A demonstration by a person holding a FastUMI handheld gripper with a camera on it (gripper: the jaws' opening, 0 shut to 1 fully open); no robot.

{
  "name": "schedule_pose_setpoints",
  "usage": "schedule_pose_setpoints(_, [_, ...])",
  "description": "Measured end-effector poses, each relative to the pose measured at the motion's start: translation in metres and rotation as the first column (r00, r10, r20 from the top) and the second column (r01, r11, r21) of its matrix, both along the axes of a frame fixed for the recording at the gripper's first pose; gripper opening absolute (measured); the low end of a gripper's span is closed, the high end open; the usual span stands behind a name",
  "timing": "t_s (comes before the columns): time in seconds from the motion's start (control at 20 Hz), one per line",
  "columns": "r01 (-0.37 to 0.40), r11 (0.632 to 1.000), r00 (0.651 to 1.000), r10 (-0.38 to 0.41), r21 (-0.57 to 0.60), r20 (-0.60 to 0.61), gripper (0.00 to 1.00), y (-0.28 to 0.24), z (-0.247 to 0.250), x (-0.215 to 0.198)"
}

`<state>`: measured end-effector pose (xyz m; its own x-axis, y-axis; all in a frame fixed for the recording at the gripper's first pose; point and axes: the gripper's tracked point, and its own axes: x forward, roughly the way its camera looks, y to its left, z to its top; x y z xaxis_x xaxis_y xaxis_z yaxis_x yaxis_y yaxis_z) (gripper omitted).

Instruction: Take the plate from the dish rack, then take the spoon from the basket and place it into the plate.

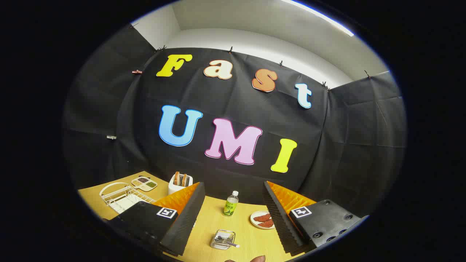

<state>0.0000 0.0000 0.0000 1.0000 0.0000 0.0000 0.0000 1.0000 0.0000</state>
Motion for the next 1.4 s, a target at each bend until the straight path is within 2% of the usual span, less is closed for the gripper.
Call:
schedule_pose_setpoints(1.1, [0.012, 1.000, 0.999, -0.012, 0.006, -0.030, 0.97, 0.004, -0.003, -0.010])
schedule_pose_setpoints(1.3, [-0.018, 0.999, 0.998, 0.019, 0.028, -0.053, 0.97, 0.019, -0.006, -0.006])
schedule_pose_setpoints(1.4, [-0.078, 0.995, 0.992, 0.084, 0.066, -0.089, 0.98, 0.042, -0.011, 0.001])
